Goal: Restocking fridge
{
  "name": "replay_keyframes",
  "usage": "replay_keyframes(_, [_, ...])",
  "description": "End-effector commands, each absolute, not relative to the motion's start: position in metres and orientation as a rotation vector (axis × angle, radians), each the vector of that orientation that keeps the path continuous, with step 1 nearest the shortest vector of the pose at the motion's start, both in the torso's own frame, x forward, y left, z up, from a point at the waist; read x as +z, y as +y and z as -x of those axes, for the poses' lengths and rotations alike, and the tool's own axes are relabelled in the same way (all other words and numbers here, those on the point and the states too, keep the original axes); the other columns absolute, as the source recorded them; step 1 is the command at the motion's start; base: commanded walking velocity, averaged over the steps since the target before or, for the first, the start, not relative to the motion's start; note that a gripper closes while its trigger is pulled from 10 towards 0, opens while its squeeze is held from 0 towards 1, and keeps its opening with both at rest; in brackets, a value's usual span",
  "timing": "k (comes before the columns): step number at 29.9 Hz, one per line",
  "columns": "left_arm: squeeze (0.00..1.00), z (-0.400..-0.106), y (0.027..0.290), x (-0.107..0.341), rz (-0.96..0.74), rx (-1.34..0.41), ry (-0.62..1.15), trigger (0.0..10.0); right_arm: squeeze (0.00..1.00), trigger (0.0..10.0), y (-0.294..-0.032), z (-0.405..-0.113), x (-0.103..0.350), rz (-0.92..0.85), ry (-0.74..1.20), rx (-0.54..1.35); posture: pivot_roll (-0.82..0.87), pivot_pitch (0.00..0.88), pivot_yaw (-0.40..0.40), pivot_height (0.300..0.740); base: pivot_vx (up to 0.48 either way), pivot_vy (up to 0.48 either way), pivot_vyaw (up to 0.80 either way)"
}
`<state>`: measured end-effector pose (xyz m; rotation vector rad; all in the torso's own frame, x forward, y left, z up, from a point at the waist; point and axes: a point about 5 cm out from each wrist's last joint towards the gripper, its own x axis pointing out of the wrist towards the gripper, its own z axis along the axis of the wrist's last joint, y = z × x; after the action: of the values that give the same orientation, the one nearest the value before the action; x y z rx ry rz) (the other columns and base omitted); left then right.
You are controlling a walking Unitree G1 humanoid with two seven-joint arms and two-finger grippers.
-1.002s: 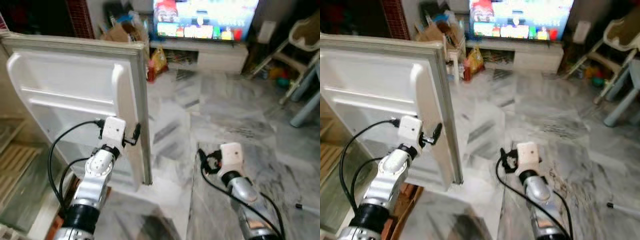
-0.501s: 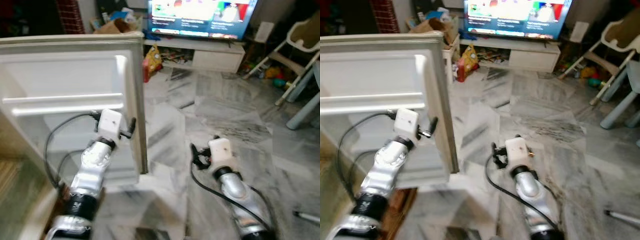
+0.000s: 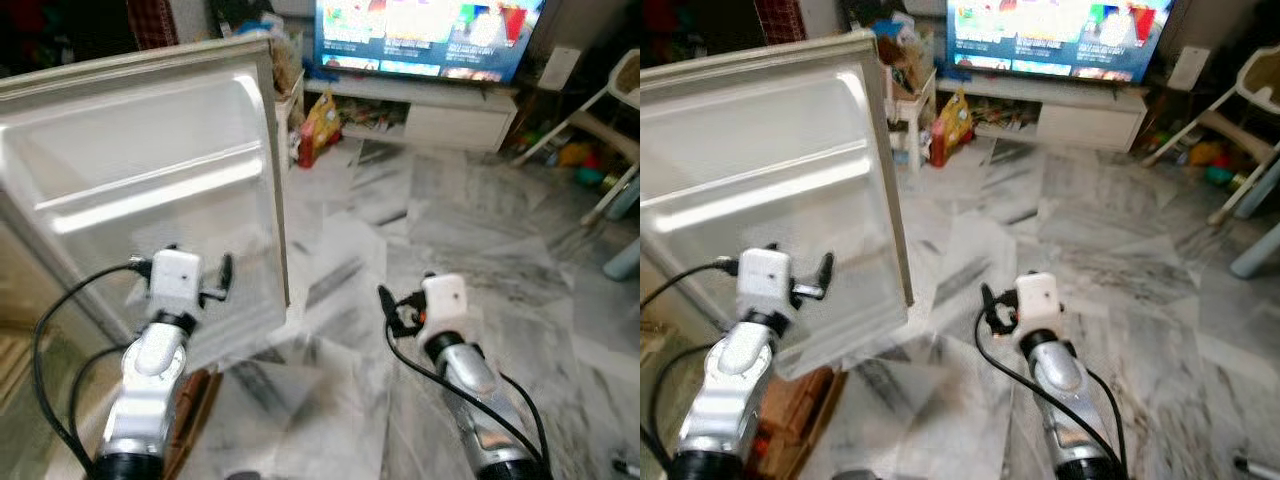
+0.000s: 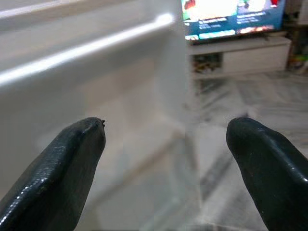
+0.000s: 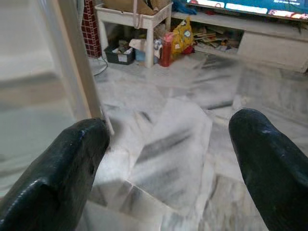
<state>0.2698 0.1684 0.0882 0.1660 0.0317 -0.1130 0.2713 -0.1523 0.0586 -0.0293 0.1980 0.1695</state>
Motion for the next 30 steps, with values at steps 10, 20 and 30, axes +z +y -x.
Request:
replay_keyframes(10, [0.00,-0.264,0.176,0.088,-0.140,-0.098,0.043,10.0,0.00,10.0,-0.163,-0.269,0.067,0.011,0.155,0.107,0.03,0.000,-0.011,0.740,0.148,0.000,-0.32])
replay_keyframes(20, [0.00,-0.265,0.170,0.085,-0.123,-0.102,0.057,10.0,0.00,10.0,-0.172,-0.272,0.071,0.061,0.137,0.061,0.02,0.000,-0.008,0.740,0.348,0.000,-0.80])
replay_keyframes(30, [0.00,-0.271,0.164,0.090,-0.117,-0.122,0.040,10.0,0.00,10.0,-0.168,-0.275,0.073,0.062,0.123,0.032,0.02,0.000,-0.011,0.740,0.380,0.000,-0.80])
